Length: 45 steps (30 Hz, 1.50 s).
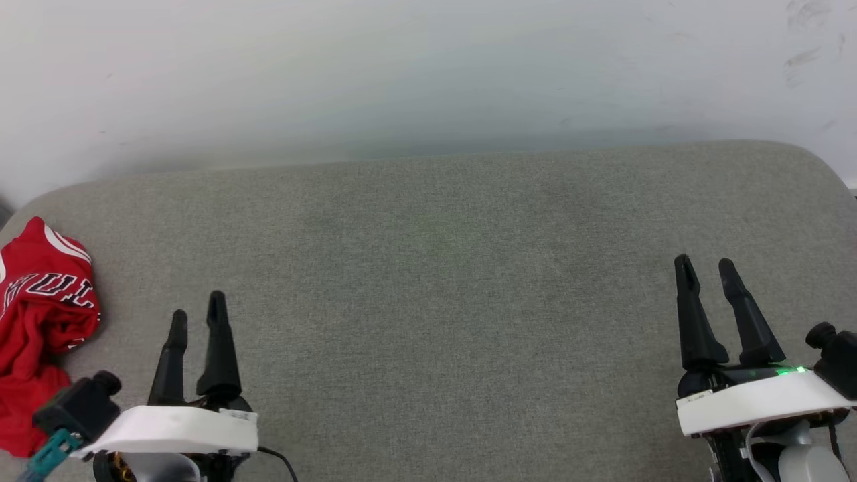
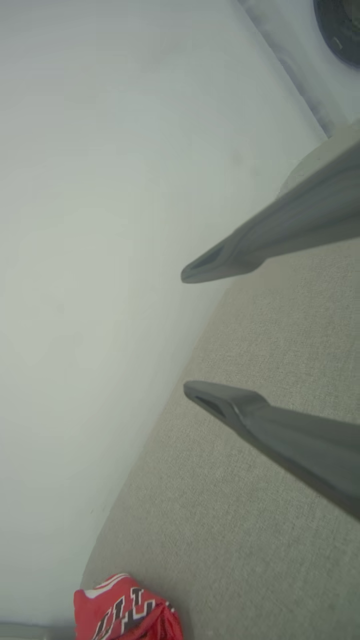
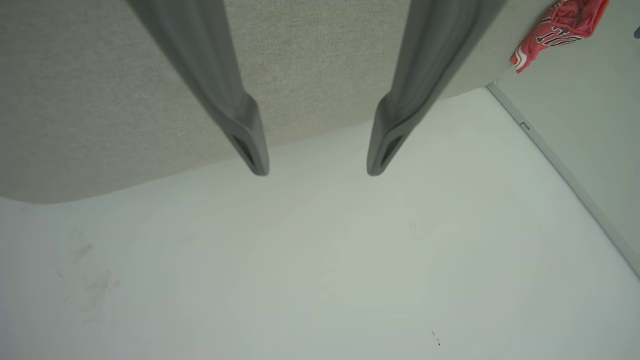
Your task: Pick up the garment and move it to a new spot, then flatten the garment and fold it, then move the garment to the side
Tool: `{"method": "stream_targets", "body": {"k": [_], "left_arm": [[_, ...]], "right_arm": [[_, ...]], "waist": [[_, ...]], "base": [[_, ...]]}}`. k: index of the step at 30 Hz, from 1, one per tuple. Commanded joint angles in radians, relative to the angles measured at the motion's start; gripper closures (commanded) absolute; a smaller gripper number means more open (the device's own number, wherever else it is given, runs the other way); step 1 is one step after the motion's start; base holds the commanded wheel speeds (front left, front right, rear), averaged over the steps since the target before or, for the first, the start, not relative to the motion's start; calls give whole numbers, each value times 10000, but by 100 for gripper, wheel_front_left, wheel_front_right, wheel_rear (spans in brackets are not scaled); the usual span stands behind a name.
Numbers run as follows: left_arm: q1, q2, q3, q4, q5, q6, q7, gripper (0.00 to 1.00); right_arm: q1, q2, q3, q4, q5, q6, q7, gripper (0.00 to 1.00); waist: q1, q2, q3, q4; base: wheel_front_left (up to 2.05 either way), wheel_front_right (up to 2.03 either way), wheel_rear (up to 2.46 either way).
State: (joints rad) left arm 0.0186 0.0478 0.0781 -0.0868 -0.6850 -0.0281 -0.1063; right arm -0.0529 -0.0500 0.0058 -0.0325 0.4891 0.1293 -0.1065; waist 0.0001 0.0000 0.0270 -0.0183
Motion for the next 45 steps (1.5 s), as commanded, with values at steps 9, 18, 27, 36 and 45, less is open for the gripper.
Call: {"method": "stream_targets", "body": {"k": [9, 18, 27, 36, 45], "left_arm": [[139, 438, -1281, -399, 1974, 1008, -304, 0], [-10, 1444, -3081, -560, 3158, 2689, -535, 0], [-195, 2245, -4490, -371, 3873, 4284, -762, 0], [-61, 2161, -4581, -627, 3516, 4551, -959, 0], [635, 1214, -3081, -543, 3766, 2775, -1150, 0]], "right_arm": [[-119, -11, 154, -267, -1690, 19, -297, 0], [-33, -9, 256, -319, -2897, 19, -543, 0], [68, -7, 148, -138, -4341, 13, -750, 0], [89, -6, 135, -202, -4702, 12, -964, 0], [194, -5, 253, -8, -4449, 12, -1160, 0]], "waist": [[0, 0, 39, -63], [0, 0, 42, -117], [0, 0, 60, -127], [0, 0, 104, -197], [0, 0, 84, -312]], "base": [[0, 0, 0], [0, 0, 0], [0, 0, 0], [0, 0, 0], [0, 0, 0]]}}
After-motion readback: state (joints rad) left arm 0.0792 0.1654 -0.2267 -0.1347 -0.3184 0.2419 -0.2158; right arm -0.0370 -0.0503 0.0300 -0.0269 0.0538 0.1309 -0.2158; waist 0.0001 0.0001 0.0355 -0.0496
